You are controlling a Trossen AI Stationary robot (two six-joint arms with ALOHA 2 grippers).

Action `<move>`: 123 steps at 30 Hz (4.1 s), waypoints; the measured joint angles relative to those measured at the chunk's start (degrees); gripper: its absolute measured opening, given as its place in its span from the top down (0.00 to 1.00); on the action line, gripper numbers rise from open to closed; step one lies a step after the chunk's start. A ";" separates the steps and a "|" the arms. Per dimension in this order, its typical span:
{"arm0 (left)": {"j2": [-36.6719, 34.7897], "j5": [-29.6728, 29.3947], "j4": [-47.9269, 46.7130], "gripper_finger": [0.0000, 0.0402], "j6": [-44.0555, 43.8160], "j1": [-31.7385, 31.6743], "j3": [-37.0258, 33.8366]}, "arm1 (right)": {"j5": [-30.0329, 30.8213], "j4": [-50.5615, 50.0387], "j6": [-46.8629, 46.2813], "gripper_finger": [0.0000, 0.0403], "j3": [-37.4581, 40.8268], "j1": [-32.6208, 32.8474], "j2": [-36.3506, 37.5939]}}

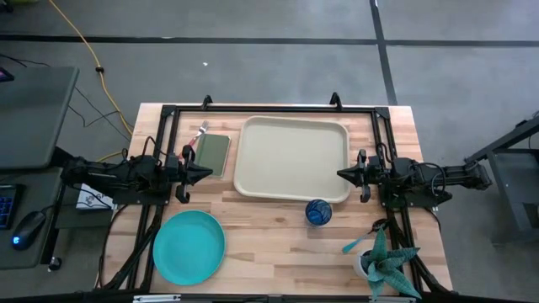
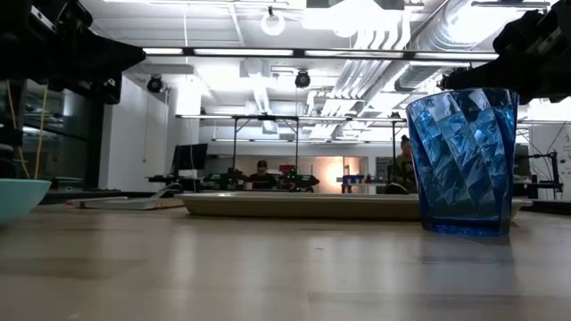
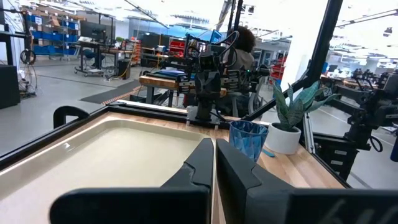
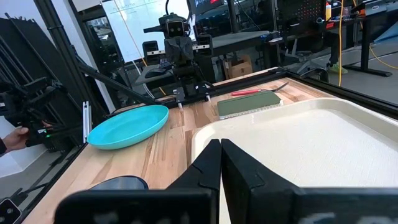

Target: Pick and place plate/cup/fork/spoon on tray

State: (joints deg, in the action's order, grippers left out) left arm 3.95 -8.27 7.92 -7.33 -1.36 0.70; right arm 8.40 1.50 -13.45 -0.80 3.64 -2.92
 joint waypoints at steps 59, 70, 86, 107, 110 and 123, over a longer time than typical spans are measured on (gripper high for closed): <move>0.50 -5.93 10.54 1.00 -7.05 -0.03 0.01 | 0.00 0.00 0.00 1.00 0.00 0.00 -0.02; 17.27 -6.21 9.35 0.75 -1.29 -0.07 8.71 | 0.01 0.00 -0.01 1.00 0.00 -0.01 0.00; 48.90 4.25 -43.18 0.45 3.01 3.88 39.86 | 0.01 0.00 -0.01 1.00 0.00 -0.02 -0.02; 74.78 2.71 -47.61 0.46 -0.74 23.13 39.79 | 0.00 0.00 -0.01 1.00 0.00 -0.01 -0.02; 77.95 2.72 -47.60 0.46 0.36 23.16 39.79 | 0.01 0.00 -0.01 1.00 0.00 -0.01 -0.02; 83.11 9.80 -47.36 0.47 -0.03 23.14 39.94 | 0.00 0.00 0.00 1.00 0.00 0.00 -0.02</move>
State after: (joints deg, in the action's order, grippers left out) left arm 87.06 1.53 -39.44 -7.37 21.78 40.64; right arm 8.40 1.50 -13.45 -0.80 3.63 -2.94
